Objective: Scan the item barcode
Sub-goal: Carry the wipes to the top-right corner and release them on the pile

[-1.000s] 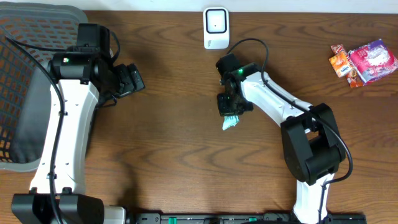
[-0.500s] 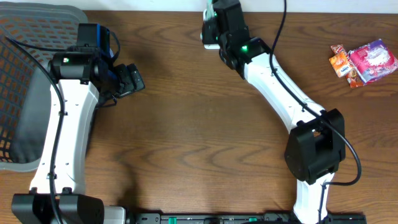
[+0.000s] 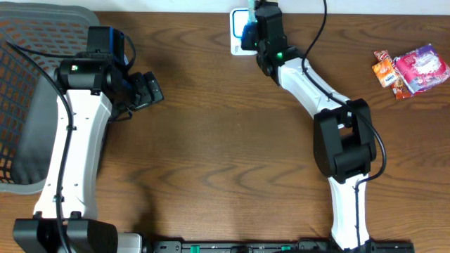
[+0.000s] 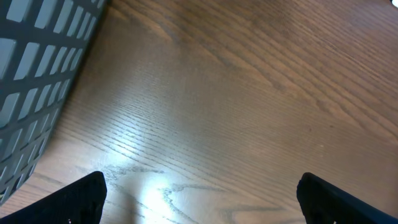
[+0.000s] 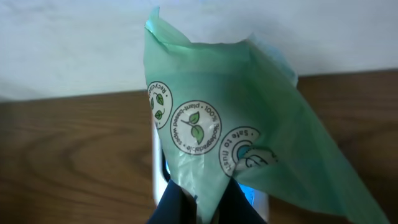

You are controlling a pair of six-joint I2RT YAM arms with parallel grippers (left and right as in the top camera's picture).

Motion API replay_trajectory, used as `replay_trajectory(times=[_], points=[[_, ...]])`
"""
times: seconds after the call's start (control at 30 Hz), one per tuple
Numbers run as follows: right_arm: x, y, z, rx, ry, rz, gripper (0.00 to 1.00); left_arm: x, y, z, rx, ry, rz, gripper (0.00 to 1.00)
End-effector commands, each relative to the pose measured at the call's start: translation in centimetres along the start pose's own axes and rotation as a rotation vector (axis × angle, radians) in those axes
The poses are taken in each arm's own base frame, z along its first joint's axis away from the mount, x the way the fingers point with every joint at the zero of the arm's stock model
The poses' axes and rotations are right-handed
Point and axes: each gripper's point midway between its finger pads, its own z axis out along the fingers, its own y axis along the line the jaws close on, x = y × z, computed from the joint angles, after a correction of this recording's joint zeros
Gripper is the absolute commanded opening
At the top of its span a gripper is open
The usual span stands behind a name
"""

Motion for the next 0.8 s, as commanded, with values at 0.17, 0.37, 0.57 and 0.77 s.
replay_trajectory(times=[0.17, 0.37, 0.57, 0.77], points=[[-9.2, -15.8, -10.3, 0.514, -0.092, 0.055, 0.01, -0.1, 0.3, -0.3, -0.007, -0.010, -0.002, 0.98], [-5.3, -26.3, -14.0, 0.730, 0.192, -0.095, 0.01, -0.1, 0.3, -0.3, -0.007, -0.010, -0.002, 0.98], [-1.0, -33.5, -15.7, 0.795, 0.382, -0.058, 0.17, -0.1, 0.3, -0.3, -0.007, -0.010, -0.002, 0.98], [0.8, -37.2, -18.3, 0.861, 0.452, 0.028, 0.58, -0.1, 0.3, -0.3, -0.007, -0.010, -0.002, 0.98]])
